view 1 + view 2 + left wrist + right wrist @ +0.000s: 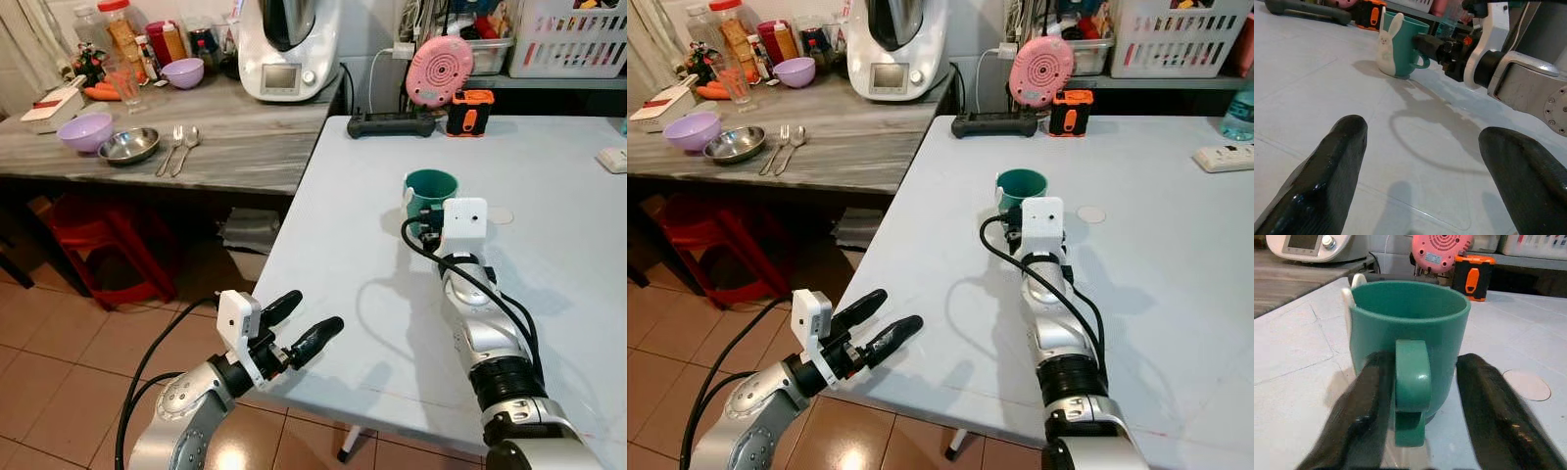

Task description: Setting the table

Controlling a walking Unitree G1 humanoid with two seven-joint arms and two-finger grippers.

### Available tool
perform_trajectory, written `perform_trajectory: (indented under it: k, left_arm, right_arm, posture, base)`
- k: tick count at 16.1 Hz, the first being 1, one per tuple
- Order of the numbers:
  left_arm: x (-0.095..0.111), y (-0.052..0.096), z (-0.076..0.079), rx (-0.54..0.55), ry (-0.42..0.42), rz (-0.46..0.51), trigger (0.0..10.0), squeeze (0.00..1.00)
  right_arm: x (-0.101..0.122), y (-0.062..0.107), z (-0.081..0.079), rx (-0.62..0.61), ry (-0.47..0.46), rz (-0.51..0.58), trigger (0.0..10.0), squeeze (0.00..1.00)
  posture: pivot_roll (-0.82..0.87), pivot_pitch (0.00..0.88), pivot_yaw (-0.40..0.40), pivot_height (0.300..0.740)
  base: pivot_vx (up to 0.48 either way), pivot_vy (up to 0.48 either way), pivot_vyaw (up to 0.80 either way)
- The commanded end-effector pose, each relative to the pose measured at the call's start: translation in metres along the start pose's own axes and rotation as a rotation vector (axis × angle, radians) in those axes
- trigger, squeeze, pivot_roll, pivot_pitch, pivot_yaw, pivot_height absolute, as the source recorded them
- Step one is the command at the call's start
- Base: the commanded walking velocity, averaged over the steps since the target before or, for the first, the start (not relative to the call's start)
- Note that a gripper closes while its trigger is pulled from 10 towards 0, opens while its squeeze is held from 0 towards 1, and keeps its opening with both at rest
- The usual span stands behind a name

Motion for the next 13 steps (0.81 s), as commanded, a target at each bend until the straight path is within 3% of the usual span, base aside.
perform_trajectory:
  k: [1, 11, 13]
  left_arm:
    - [0.000, 0.004, -0.004, 0.014, -0.008, -0.008, 10.0, 0.00]
    - [-0.007, 0.004, -0.012, 0.015, -0.007, -0.016, 10.0, 0.00]
    - [-0.004, 0.006, -0.025, 0.101, -0.046, 0.003, 10.0, 0.00]
  right_arm:
    - [0.004, -0.002, -0.004, 0.013, -0.020, 0.011, 0.0, 0.00]
    - [0.001, -0.004, -0.001, 0.005, -0.038, 0.022, 0.0, 0.00]
    - [0.002, -0.002, 0.001, -0.001, -0.049, 0.035, 0.0, 0.00]
  posture:
    - [-0.02, 0.038, 0.107, 0.740]
    - [-0.02, 0.010, 0.110, 0.740]
    - [-0.02, 0.000, 0.110, 0.740]
  base:
    - [0.000, 0.000, 0.00]
    - [0.000, 0.000, 0.00]
    - [0.000, 0.000, 0.00]
Point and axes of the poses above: a point about 5 cm out from each wrist's last joint towards the gripper, its own y axis pointing back from the gripper into the wrist, its own x axis along the axis of the wrist's last joint, z = x × y, the point moved 4 cm from there along -y, pointing out of the wrist towards the gripper, and after that the axes turned 8 degrees about y, right-handed, at the moved point
